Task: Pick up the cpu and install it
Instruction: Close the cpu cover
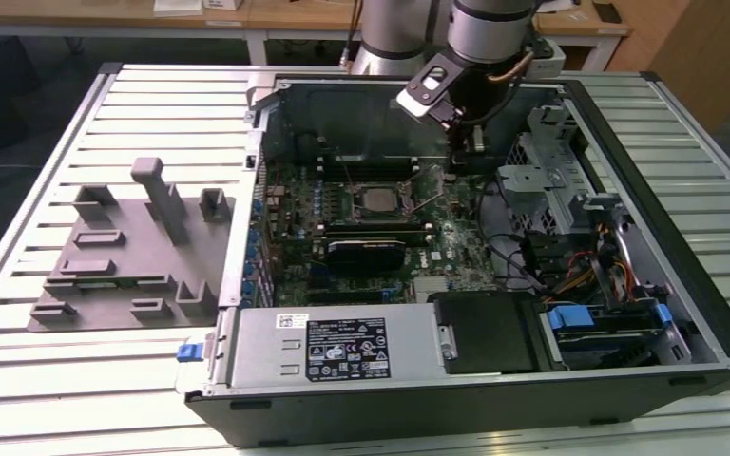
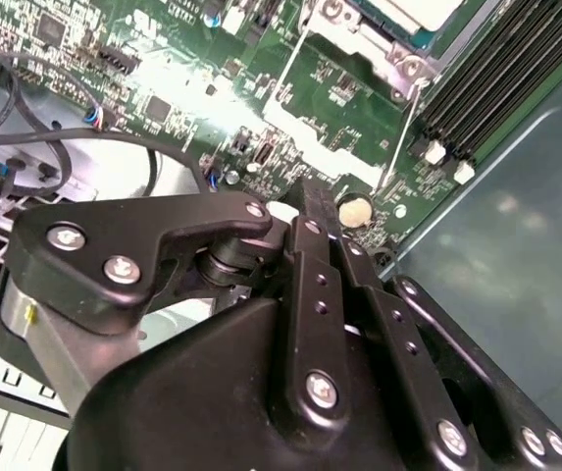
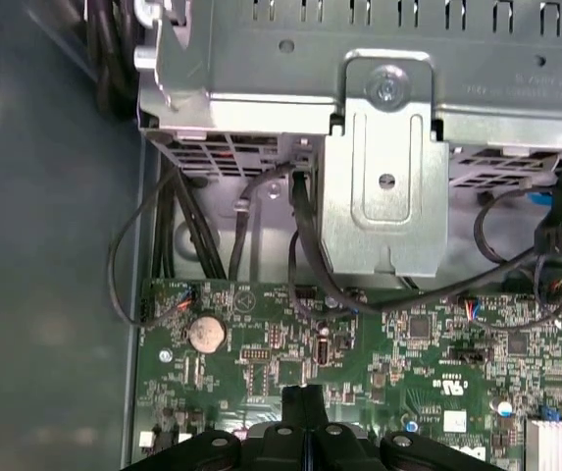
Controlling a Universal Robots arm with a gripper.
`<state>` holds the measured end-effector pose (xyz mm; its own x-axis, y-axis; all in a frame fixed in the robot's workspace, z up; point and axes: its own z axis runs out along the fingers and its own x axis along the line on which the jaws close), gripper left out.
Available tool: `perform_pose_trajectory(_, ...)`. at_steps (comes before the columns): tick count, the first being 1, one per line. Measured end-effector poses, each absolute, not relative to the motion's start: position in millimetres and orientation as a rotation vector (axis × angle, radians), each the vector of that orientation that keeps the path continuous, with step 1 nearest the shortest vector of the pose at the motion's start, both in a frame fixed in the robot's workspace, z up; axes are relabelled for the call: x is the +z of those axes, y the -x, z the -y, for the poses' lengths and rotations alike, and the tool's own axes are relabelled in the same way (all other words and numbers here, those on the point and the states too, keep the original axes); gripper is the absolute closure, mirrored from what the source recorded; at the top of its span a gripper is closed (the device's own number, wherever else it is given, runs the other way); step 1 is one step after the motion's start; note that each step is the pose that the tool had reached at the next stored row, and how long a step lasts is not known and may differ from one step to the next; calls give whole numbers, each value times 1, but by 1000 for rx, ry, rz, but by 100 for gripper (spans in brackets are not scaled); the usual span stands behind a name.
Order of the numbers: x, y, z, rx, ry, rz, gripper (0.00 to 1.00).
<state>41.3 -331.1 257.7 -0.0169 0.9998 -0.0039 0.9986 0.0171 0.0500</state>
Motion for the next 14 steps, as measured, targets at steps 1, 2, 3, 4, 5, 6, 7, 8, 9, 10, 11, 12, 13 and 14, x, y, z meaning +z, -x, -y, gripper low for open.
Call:
perform_pose_trajectory(1,258,-42,331,51,-2176,-2213,89)
perform_pose_trajectory(2,258,-43,331,51,-2176,-2213,89)
perform_pose_trajectory(3,257,-43,331,51,-2176,-2213,89)
perform_pose_trajectory(4,257,-43,331,51,-2176,-2213,89)
perform_pose_trajectory(5,256,-43,331,51,-2176,-2213,89)
perform_pose_trajectory(6,255,-43,331,51,-2176,-2213,89)
perform_pose_trajectory(7,253,-43,331,51,-2176,-2213,89)
perform_pose_trajectory(8,252,-43,331,51,-2176,-2213,89)
perform_pose_trajectory(9,250,-43,331,51,-2176,-2213,89)
perform_pose_trajectory(10,249,-43,331,51,-2176,-2213,89)
perform_pose_trajectory(11,248,-43,331,51,-2176,-2213,89)
perform_pose_trajectory(12,247,-44,331,51,-2176,-2213,89)
perform_pose_trajectory(13,247,-44,331,51,-2175,-2213,89)
perform_pose_trajectory(14,247,-44,331,51,-2176,-2213,89)
